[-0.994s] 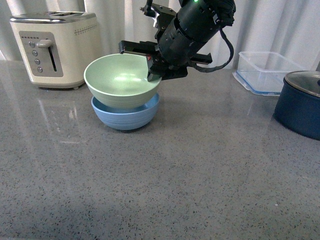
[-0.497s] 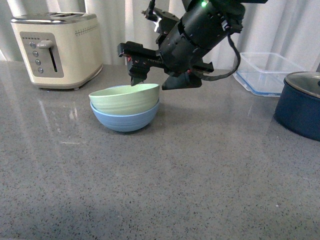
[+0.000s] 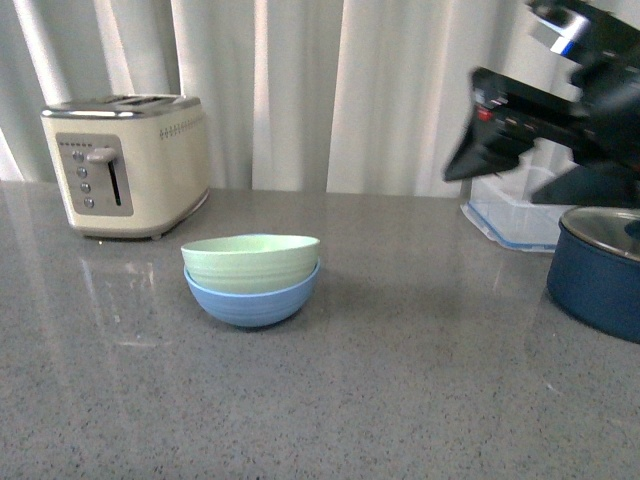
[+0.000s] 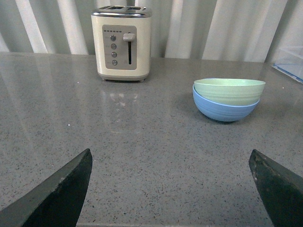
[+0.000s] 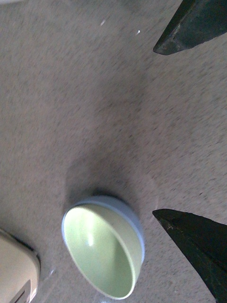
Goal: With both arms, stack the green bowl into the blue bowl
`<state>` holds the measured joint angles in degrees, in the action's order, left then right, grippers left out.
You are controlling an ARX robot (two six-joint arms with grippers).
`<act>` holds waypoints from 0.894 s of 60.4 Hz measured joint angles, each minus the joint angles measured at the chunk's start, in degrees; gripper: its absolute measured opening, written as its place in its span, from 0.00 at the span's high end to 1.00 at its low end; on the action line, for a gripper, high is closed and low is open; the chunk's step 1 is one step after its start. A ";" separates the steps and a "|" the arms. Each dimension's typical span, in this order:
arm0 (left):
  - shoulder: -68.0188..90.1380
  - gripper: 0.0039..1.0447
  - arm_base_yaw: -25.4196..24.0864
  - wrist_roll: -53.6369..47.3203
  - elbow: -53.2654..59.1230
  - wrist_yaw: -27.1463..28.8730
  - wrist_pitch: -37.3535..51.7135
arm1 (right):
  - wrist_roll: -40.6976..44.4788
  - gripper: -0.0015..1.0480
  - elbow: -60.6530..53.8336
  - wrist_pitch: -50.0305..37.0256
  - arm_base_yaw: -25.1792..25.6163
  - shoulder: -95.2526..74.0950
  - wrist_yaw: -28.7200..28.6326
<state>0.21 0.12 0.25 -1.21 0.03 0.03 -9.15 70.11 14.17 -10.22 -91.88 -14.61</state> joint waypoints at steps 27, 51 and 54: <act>-0.02 0.06 0.00 0.00 0.00 -0.04 0.00 | 7.10 0.28 -36.68 -33.40 5.92 24.63 17.35; -0.02 0.06 0.00 0.00 0.00 0.02 0.00 | 8.90 0.99 -57.53 -54.75 10.12 38.07 14.71; -0.02 0.06 0.00 0.00 0.00 0.02 0.00 | 9.03 0.99 -58.71 -54.60 10.12 39.65 14.75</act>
<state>0.19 0.12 0.25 -1.21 0.05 0.03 -0.12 11.40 -40.42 -0.10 -52.23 0.14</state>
